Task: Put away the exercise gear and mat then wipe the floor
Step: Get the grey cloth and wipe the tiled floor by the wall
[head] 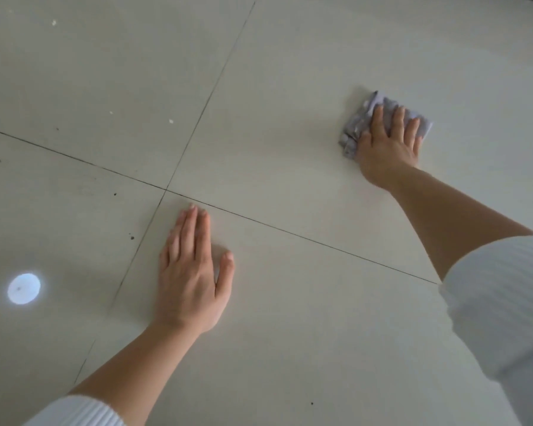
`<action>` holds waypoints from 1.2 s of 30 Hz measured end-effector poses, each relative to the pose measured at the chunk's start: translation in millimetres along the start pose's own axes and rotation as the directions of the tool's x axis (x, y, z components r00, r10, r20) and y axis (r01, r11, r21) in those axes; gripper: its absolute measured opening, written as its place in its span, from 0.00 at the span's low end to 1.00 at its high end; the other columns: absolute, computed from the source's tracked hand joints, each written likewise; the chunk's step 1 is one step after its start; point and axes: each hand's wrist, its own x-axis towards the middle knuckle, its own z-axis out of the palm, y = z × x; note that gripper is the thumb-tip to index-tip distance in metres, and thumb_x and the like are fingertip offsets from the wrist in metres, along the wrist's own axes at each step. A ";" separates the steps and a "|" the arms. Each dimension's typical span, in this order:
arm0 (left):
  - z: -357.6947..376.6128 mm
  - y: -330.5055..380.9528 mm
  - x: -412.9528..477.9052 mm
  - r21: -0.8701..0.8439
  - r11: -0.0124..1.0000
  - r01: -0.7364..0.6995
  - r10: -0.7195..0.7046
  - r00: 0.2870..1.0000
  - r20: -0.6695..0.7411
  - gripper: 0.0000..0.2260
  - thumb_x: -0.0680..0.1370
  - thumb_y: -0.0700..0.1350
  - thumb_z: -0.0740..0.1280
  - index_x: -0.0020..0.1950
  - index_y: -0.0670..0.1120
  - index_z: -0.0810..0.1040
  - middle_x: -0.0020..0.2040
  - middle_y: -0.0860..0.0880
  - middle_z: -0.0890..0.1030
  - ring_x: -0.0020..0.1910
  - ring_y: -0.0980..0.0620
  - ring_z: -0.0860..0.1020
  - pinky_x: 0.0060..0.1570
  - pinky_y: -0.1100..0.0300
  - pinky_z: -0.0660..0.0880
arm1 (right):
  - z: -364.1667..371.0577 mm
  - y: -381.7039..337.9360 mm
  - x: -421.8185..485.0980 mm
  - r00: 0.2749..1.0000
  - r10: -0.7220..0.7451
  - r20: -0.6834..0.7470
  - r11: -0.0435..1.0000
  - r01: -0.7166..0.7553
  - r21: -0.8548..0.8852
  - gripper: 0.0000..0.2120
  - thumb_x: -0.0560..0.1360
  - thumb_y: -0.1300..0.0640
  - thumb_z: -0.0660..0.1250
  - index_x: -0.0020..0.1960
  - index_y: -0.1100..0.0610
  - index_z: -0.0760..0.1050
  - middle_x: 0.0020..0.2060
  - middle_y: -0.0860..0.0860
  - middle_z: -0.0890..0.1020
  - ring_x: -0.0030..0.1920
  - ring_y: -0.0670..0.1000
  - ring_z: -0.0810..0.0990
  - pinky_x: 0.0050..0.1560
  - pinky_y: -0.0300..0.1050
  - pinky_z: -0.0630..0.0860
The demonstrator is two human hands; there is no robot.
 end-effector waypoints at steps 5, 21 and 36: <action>-2.5 0.5 0.7 -0.018 1.000 0.017 -0.017 0.999 0.030 0.31 0.76 0.55 0.53 0.75 0.40 0.57 0.76 0.43 0.58 0.74 0.45 0.57 0.70 0.51 0.56 | 26.1 -75.8 -36.0 0.851 -0.516 0.095 0.838 0.524 -0.151 0.26 0.82 0.46 0.40 0.78 0.47 0.39 0.78 0.53 0.41 0.76 0.58 0.37 0.76 0.52 0.36; -3.0 1.6 1.3 -0.045 0.999 0.021 -0.019 0.999 0.048 0.30 0.76 0.54 0.54 0.74 0.39 0.61 0.75 0.42 0.60 0.73 0.43 0.59 0.68 0.50 0.57 | -14.3 -103.9 69.4 0.996 0.043 0.082 0.998 -0.046 0.034 0.32 0.80 0.42 0.49 0.79 0.50 0.41 0.77 0.60 0.39 0.75 0.64 0.37 0.73 0.57 0.34; -2.5 -0.8 1.8 -0.069 0.998 0.013 -0.011 1.000 0.026 0.30 0.76 0.54 0.54 0.74 0.39 0.61 0.75 0.42 0.60 0.73 0.44 0.59 0.69 0.52 0.55 | 21.7 -51.4 10.2 0.941 -0.335 -0.041 0.933 0.326 -0.154 0.29 0.81 0.44 0.36 0.79 0.54 0.41 0.78 0.56 0.44 0.77 0.57 0.39 0.75 0.51 0.35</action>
